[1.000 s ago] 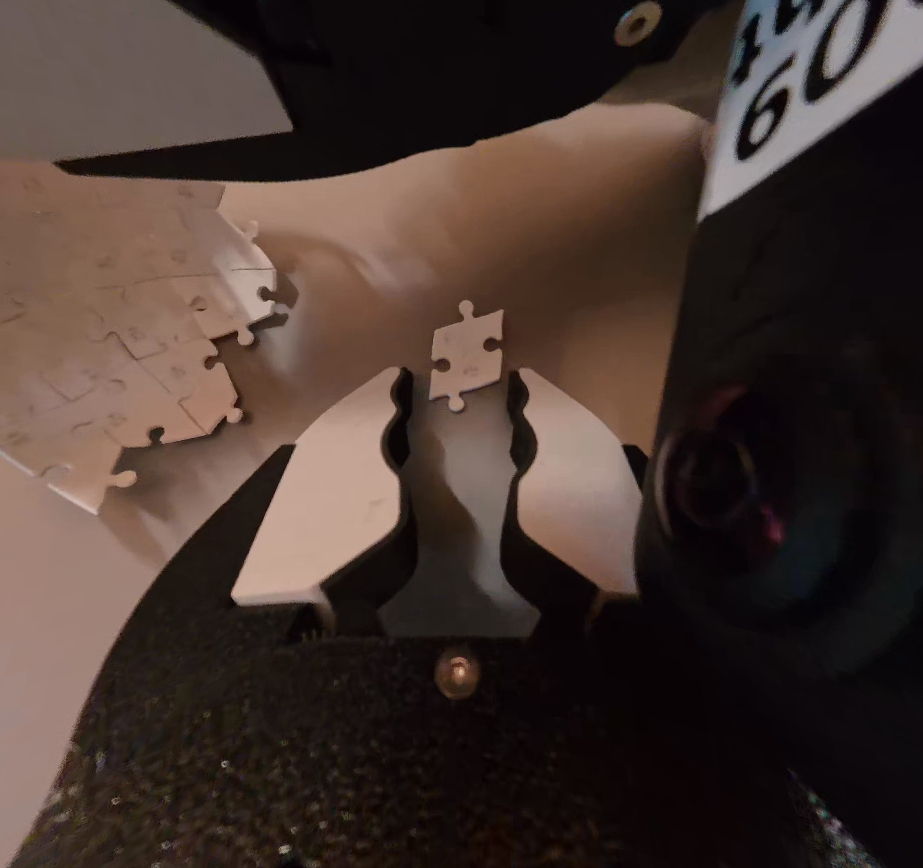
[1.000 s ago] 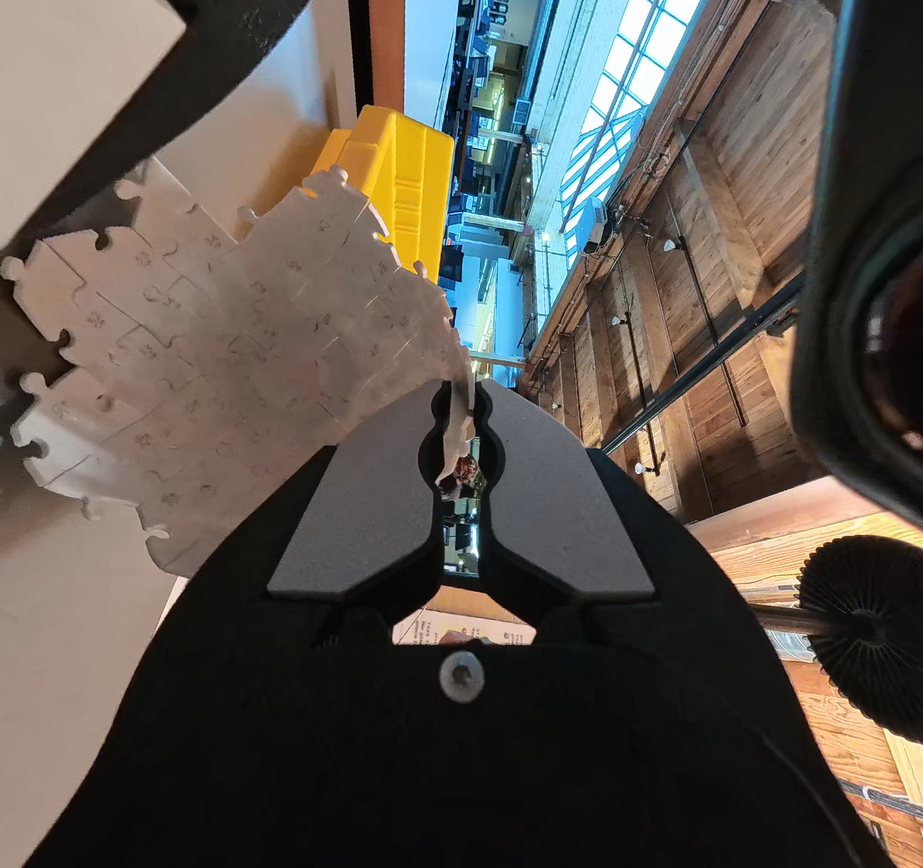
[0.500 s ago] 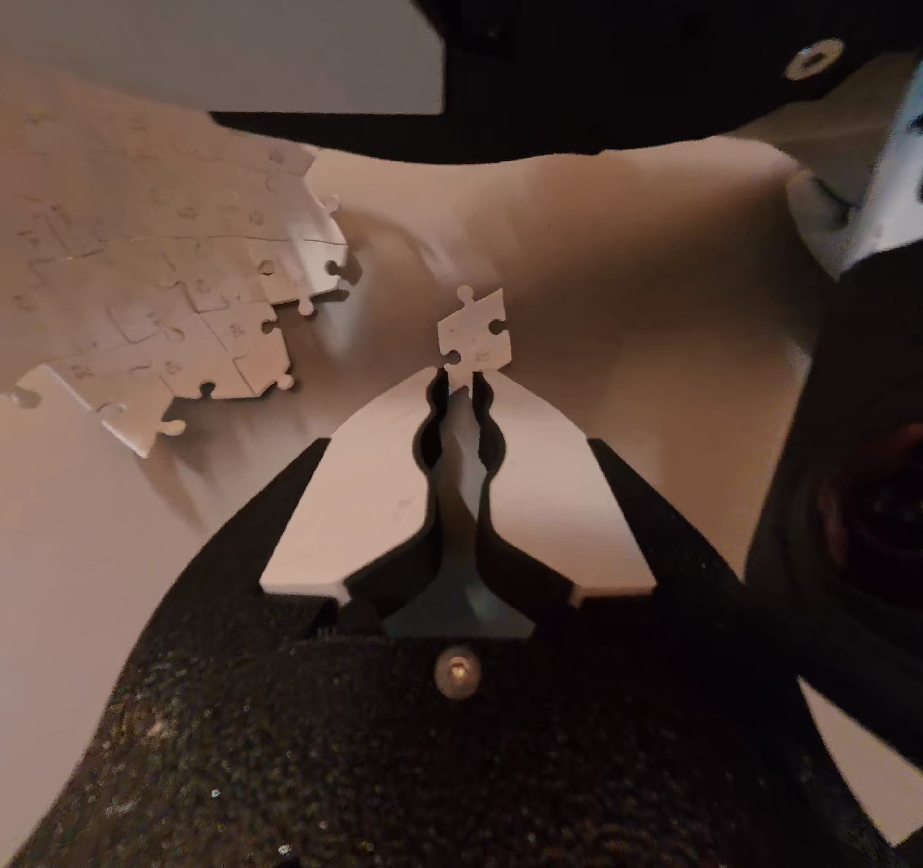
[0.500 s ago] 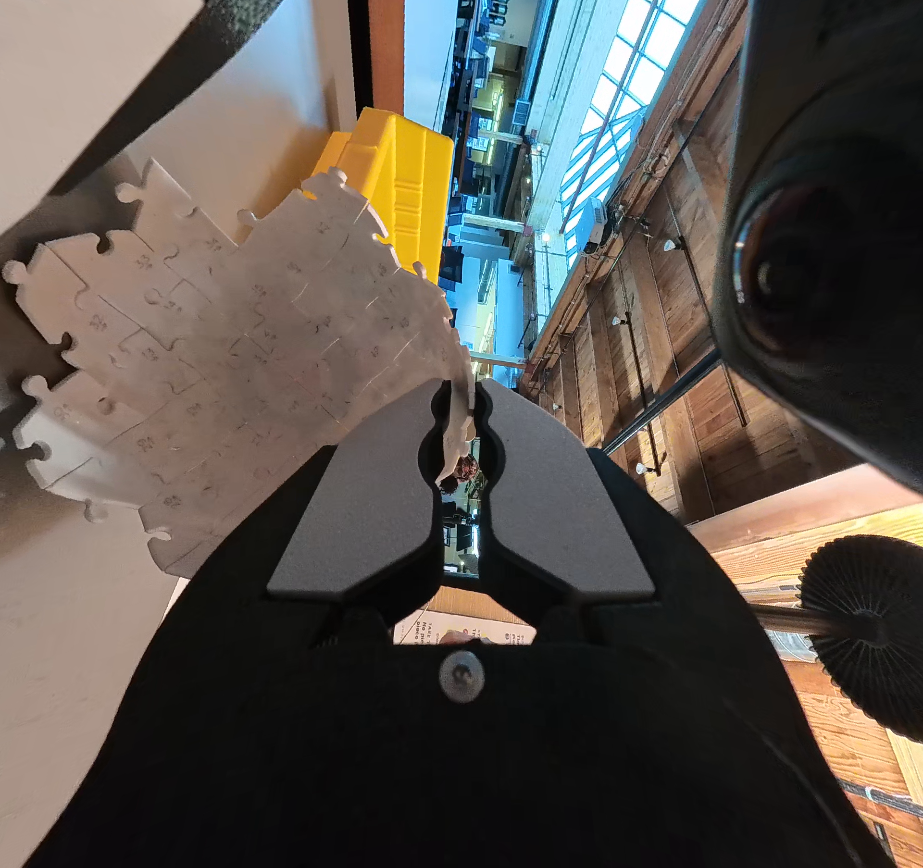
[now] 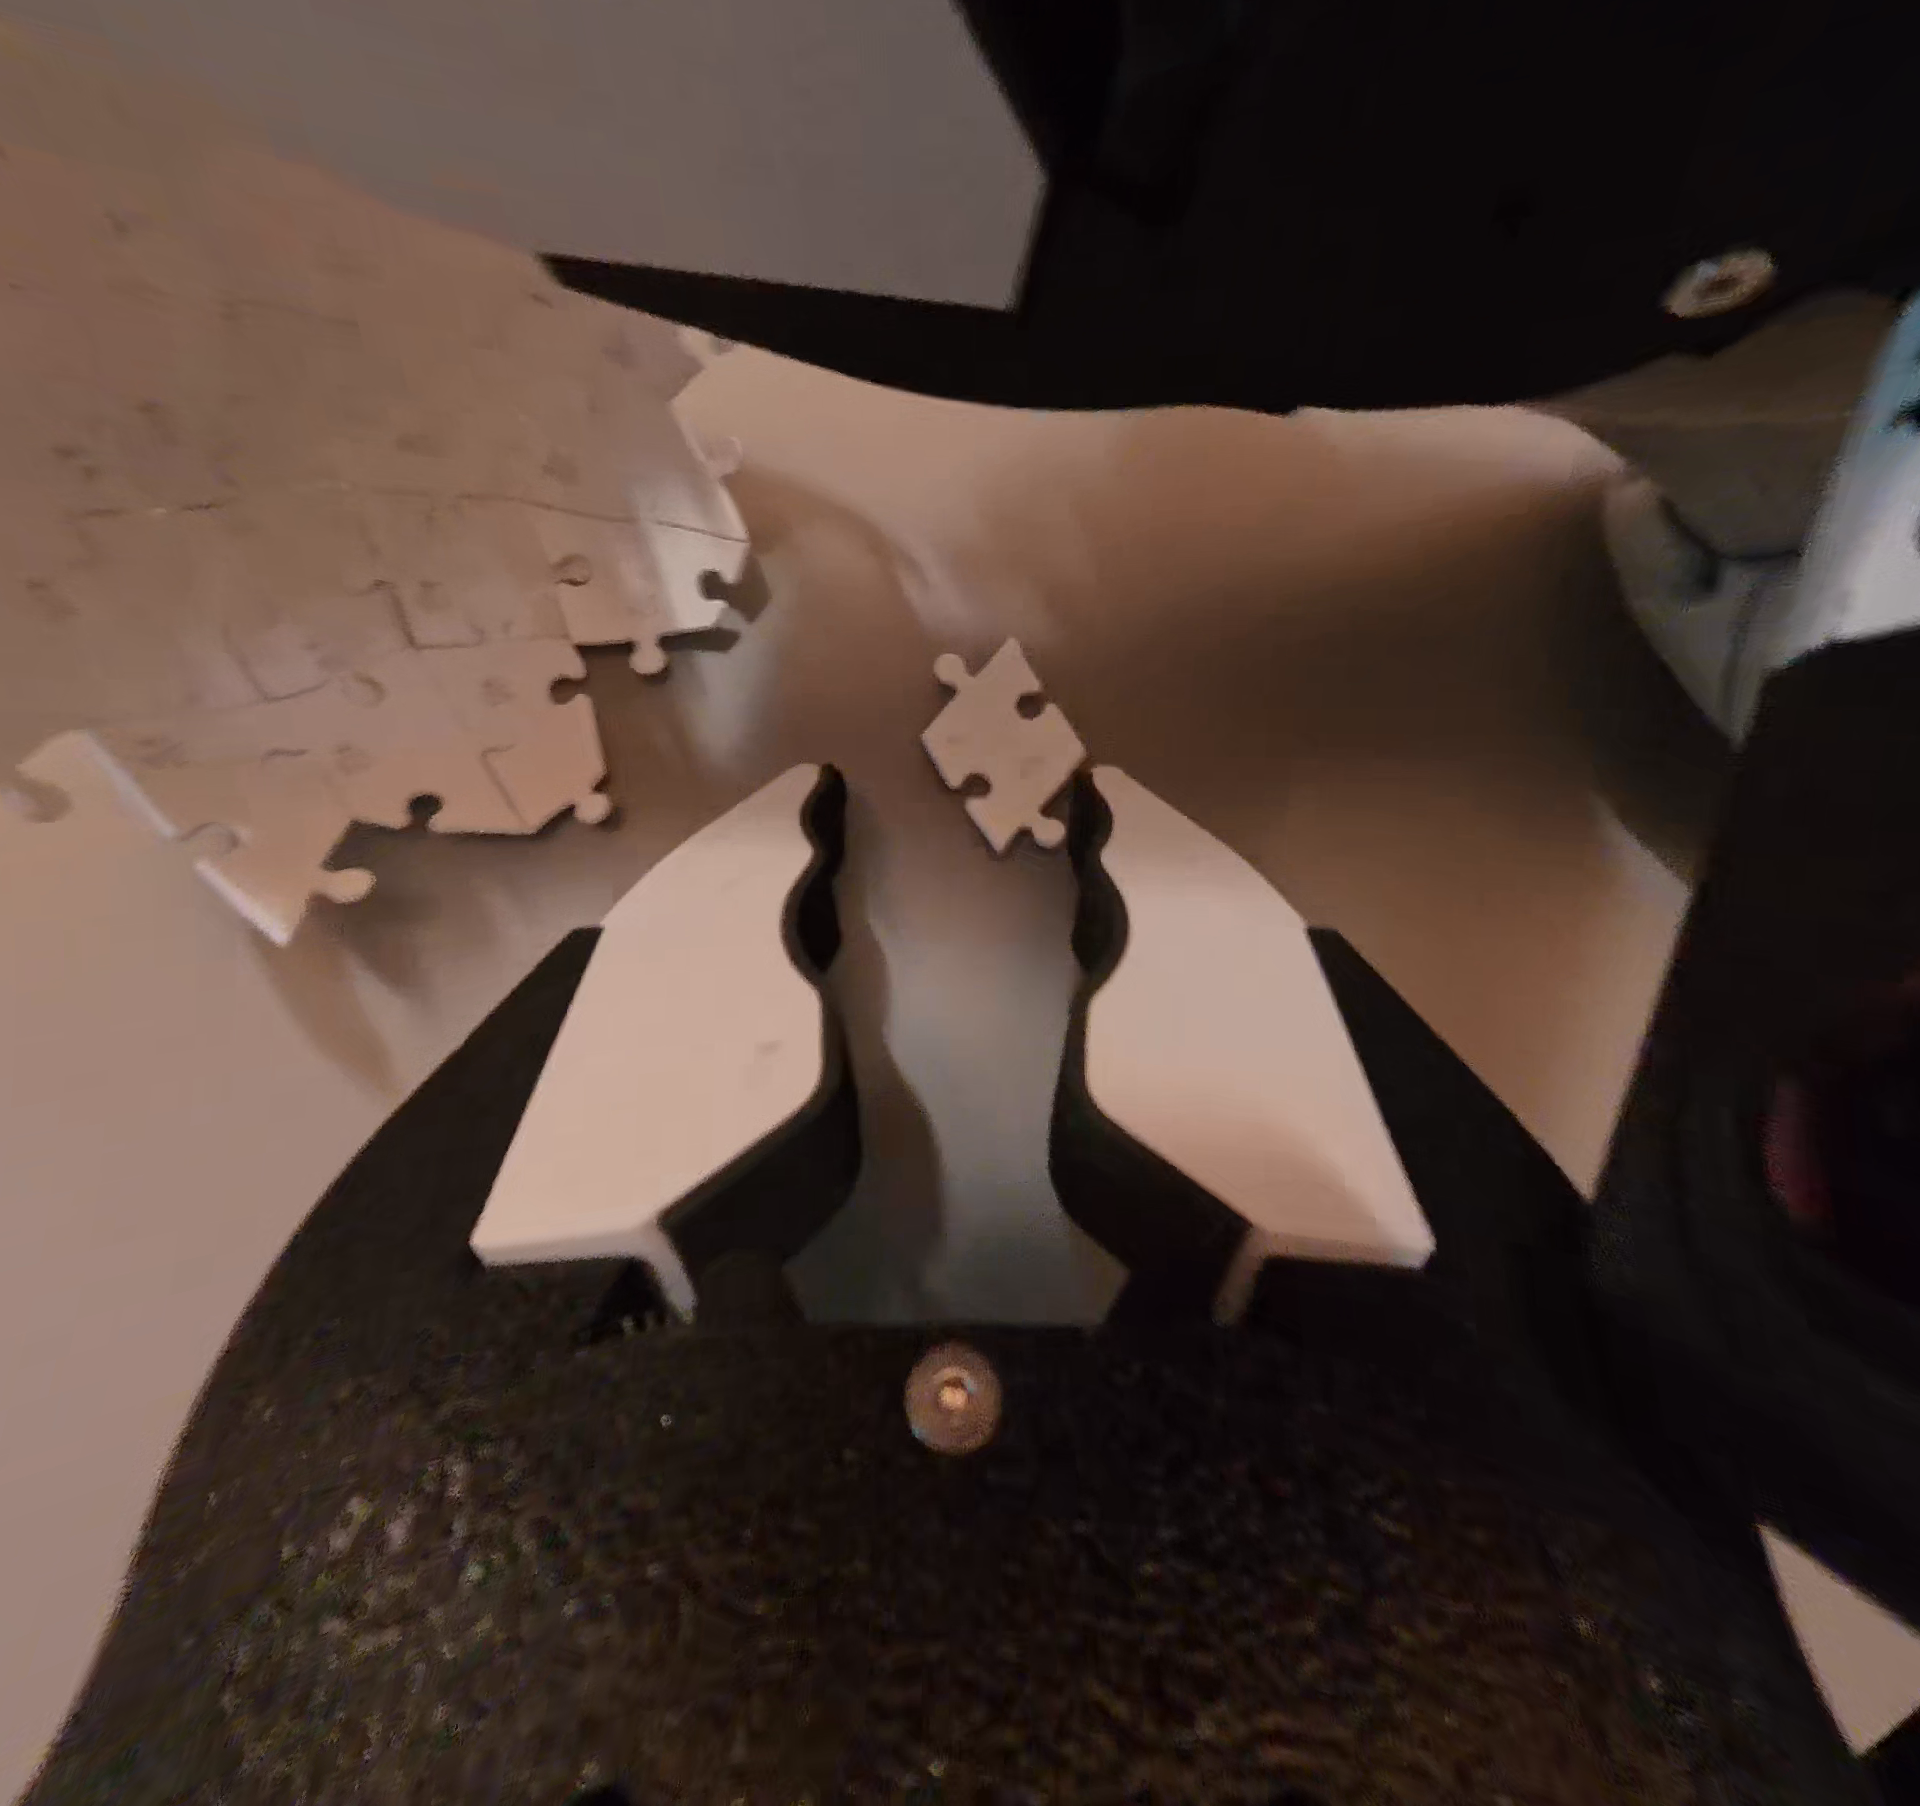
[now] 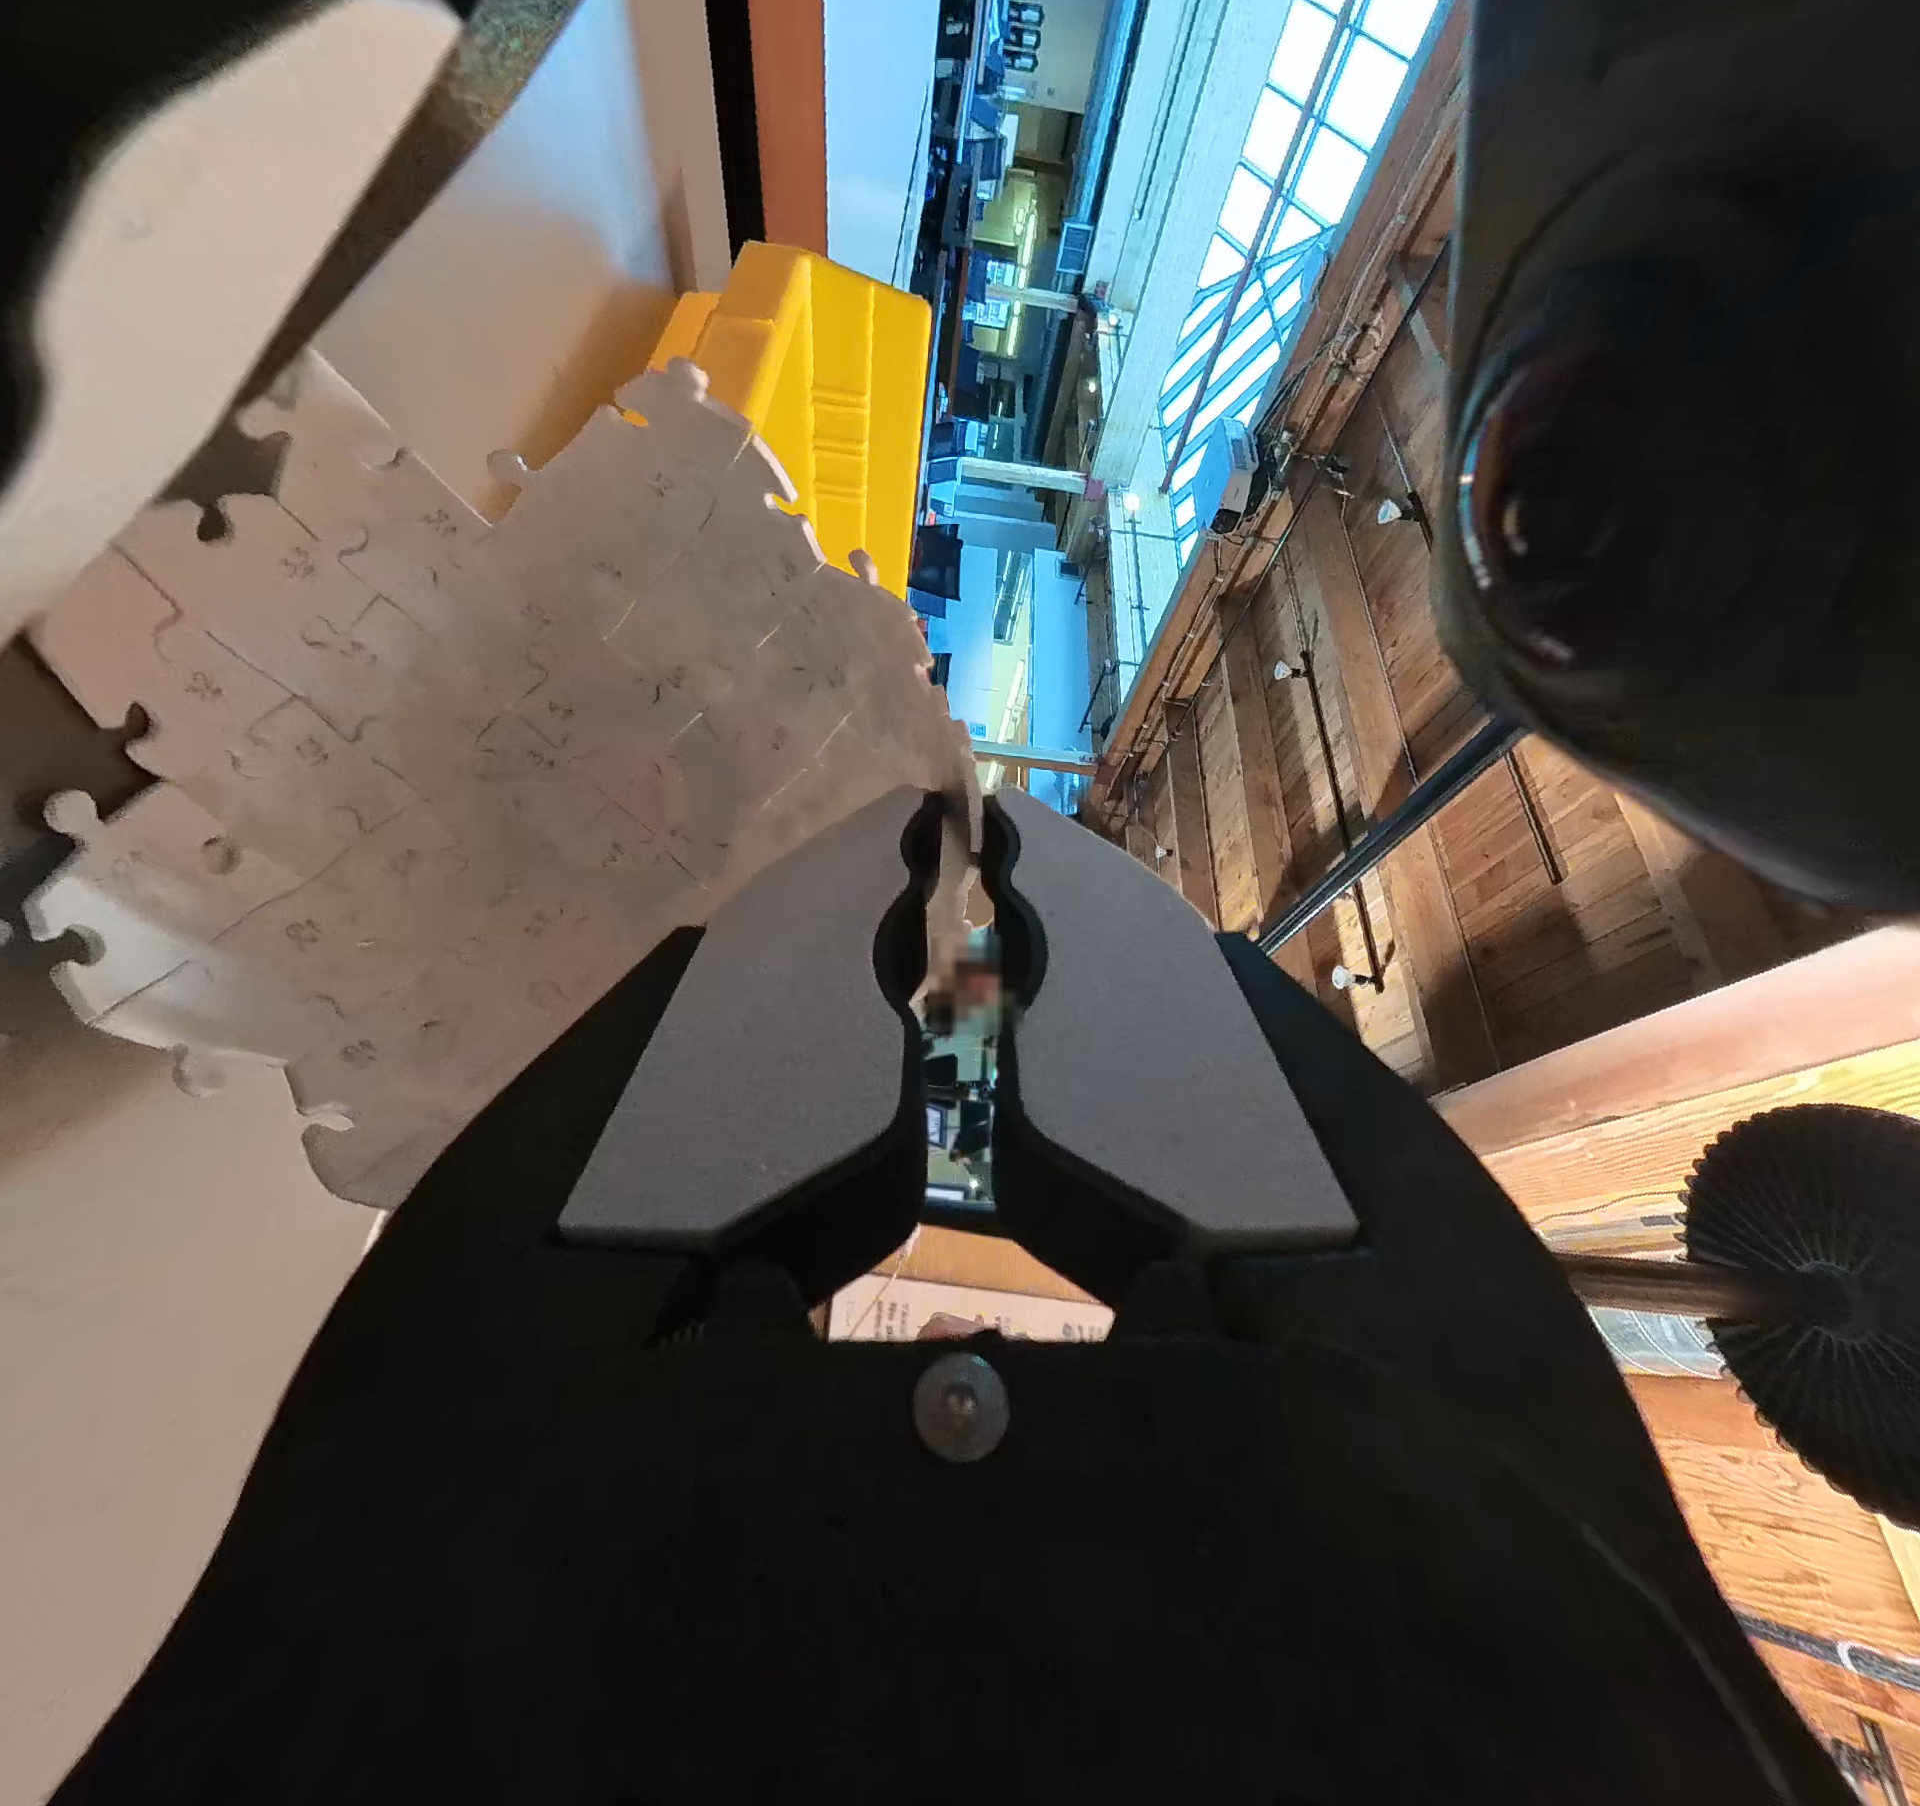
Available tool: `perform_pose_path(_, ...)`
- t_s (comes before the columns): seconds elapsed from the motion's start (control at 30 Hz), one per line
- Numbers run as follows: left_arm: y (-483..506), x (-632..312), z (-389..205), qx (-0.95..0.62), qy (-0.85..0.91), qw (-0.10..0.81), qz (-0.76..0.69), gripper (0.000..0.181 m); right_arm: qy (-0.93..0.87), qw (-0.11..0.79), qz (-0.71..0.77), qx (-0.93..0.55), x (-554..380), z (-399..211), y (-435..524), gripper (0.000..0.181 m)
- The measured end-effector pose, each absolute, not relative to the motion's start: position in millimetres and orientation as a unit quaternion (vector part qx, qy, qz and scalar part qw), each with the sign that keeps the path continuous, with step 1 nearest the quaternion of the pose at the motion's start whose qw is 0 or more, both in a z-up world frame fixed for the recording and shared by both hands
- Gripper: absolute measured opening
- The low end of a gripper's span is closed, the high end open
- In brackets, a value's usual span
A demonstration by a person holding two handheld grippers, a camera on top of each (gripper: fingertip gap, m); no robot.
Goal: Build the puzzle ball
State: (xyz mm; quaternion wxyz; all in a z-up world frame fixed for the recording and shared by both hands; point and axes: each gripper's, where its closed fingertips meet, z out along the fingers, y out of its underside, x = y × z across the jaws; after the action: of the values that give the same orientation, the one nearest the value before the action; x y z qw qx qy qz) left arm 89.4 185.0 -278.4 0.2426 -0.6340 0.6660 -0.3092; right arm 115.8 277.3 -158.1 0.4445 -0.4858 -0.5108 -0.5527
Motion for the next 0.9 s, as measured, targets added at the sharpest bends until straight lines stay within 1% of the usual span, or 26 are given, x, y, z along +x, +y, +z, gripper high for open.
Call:
perform_pose_path(0.17, 178.2, 88.0, -283.9, -0.609, 0.699, 0.23, -0.297, 0.041, -0.51, 0.441, -0.557, -0.486, 117.7, -159.4, 278.0, 0.008)
perform_pose_path(0.23, 181.9, 88.6, -284.5, -0.607, 0.701, 0.244, -0.283, 0.032, -0.51, 0.442, -0.556, -0.485, 116.5, -159.4, 278.2, 0.007)
perform_pose_path(0.3, 183.2, 88.2, -284.4, -0.611, 0.698, 0.242, -0.284, 0.018, -0.51, 0.442, -0.556, -0.485, 116.2, -159.4, 278.3, 0.008)
perform_pose_path(0.33, 185.4, 87.8, -284.3, -0.614, 0.695, 0.243, -0.283, 0.016, -0.51, 0.442, -0.556, -0.486, 116.3, -159.4, 278.1, 0.008)
perform_pose_path(0.47, 199.7, 86.4, -284.6, -0.636, 0.676, 0.252, -0.274, 0.021, -0.509, 0.442, -0.556, -0.486, 117.1, -159.6, 278.2, 0.008)
perform_pose_path(0.53, 206.3, 86.3, -284.4, -0.647, 0.665, 0.262, -0.264, 0.028, -0.51, 0.441, -0.556, -0.486, 116.8, -159.7, 278.3, 0.008)
perform_pose_path(0.67, 189.2, 90.7, -278.7, -0.617, 0.683, 0.253, -0.299, 0.032, -0.51, 0.441, -0.557, -0.485, 116.7, -159.4, 278.2, 0.007)
perform_pose_path(0.8, 185.8, 94.0, -284.5, -0.608, 0.7, 0.245, -0.283, 0.032, -0.509, 0.442, -0.556, -0.486, 116.7, -159.4, 278.2, 0.007)
perform_pose_path(0.9, 191.4, 94.0, -284.8, -0.62, 0.69, 0.246, -0.28, 0.026, -0.511, 0.44, -0.558, -0.484, 116.4, -159.4, 278.1, 0.007)
